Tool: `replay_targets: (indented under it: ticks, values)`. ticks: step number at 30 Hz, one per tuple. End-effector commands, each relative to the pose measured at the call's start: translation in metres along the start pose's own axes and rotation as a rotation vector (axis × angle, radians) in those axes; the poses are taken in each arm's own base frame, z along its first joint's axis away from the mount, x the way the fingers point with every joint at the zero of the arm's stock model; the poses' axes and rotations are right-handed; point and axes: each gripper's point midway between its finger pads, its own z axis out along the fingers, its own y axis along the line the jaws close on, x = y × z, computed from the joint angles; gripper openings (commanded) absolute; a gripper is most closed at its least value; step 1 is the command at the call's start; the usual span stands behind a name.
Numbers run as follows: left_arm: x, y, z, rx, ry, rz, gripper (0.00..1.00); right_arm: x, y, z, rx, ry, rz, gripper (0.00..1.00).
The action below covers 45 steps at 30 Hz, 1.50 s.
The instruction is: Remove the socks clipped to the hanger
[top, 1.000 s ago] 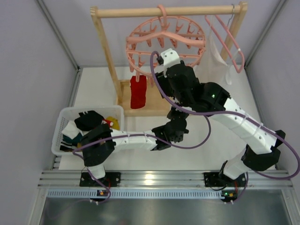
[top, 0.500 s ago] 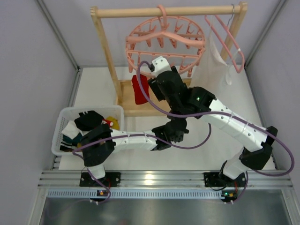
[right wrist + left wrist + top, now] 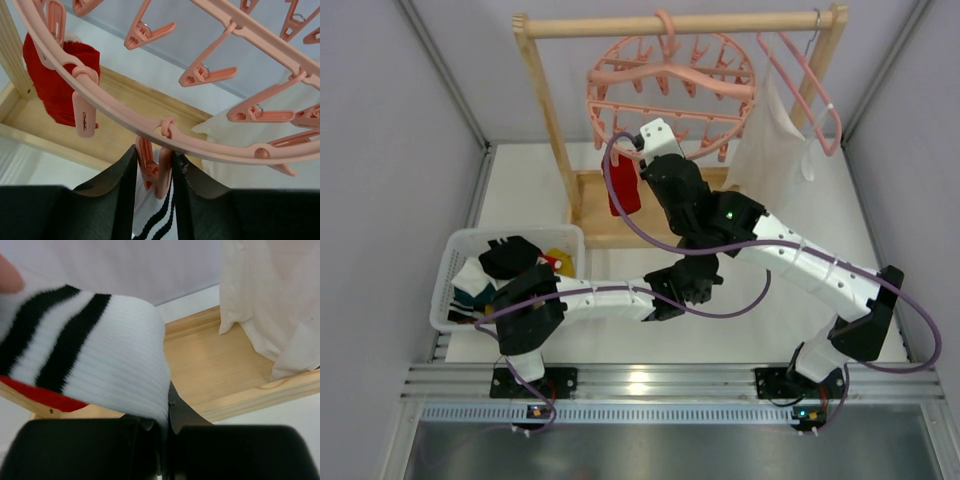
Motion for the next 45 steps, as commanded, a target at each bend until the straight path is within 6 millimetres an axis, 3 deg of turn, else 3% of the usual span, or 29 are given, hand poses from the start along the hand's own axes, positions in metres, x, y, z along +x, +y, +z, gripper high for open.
replay_targets:
  ticks: [1, 6, 12, 14, 15, 17, 18, 21, 23, 24, 26, 28, 29, 34, 35, 36, 40, 43, 45]
  values:
    - [-0.021, -0.002, 0.000, -0.007, -0.037, -0.068, 0.00, -0.021, -0.001, -0.001, 0.026, -0.077, 0.066, 0.24]
    - [-0.020, 0.000, 0.000, -0.010, -0.036, -0.066, 0.00, -0.021, -0.001, -0.002, 0.023, -0.081, 0.073, 0.11]
    - [-0.008, 0.008, -0.004, -0.022, -0.018, -0.077, 0.00, -0.022, 0.001, -0.006, -0.001, -0.090, 0.093, 0.11]
    - [0.011, 0.012, -0.011, -0.018, 0.003, -0.092, 0.00, -0.023, 0.001, -0.007, -0.012, -0.094, 0.102, 0.11]
    - [0.010, 0.020, -0.015, -0.023, 0.002, -0.114, 0.00, -0.023, 0.002, -0.007, -0.017, -0.094, 0.104, 0.12]
    - [0.033, 0.031, -0.023, -0.032, 0.032, -0.124, 0.00, -0.023, 0.003, -0.009, -0.035, -0.099, 0.109, 0.14]
    - [0.030, 0.041, -0.028, -0.038, 0.031, -0.151, 0.00, -0.022, 0.004, -0.009, -0.041, -0.098, 0.112, 0.17]
    - [0.056, 0.062, -0.043, -0.050, 0.095, -0.161, 0.00, -0.020, 0.003, -0.013, -0.059, -0.099, 0.122, 0.24]
    - [0.055, 0.080, -0.053, -0.053, 0.105, -0.245, 0.00, -0.019, -0.003, -0.017, -0.064, -0.103, 0.133, 0.28]
    - [0.063, 0.089, -0.058, -0.054, 0.133, -0.217, 0.00, -0.018, -0.006, -0.019, -0.063, -0.106, 0.146, 0.39]
    - [0.056, 0.106, -0.067, -0.053, 0.125, -0.289, 0.00, -0.018, -0.012, -0.025, -0.072, -0.124, 0.176, 0.58]
    - [0.063, 0.119, -0.075, -0.061, 0.149, -0.278, 0.00, -0.019, -0.013, -0.030, -0.092, -0.134, 0.184, 0.64]
    - [0.054, 0.131, -0.079, -0.070, 0.139, -0.311, 0.00, -0.018, -0.015, -0.034, -0.102, -0.138, 0.224, 0.65]
    - [0.052, 0.166, -0.097, -0.101, 0.168, -0.321, 0.00, -0.014, -0.016, -0.047, -0.158, -0.157, 0.274, 0.86]
    - [0.051, 0.172, -0.099, -0.110, 0.171, -0.318, 0.00, -0.015, -0.019, -0.053, -0.170, -0.168, 0.297, 0.97]
    - [0.041, 0.184, -0.102, -0.126, 0.153, -0.359, 0.00, -0.014, -0.020, -0.055, -0.175, -0.172, 0.303, 0.99]
    - [0.032, 0.215, -0.111, -0.184, 0.147, -0.396, 0.00, -0.003, -0.021, -0.066, -0.215, -0.175, 0.326, 0.99]
    - [0.033, 0.234, -0.105, -0.185, 0.178, -0.433, 0.00, 0.005, -0.025, -0.074, -0.233, -0.181, 0.355, 1.00]
    - [0.041, 0.256, -0.097, -0.239, 0.217, -0.452, 0.00, 0.005, -0.031, -0.082, -0.237, -0.199, 0.383, 0.99]
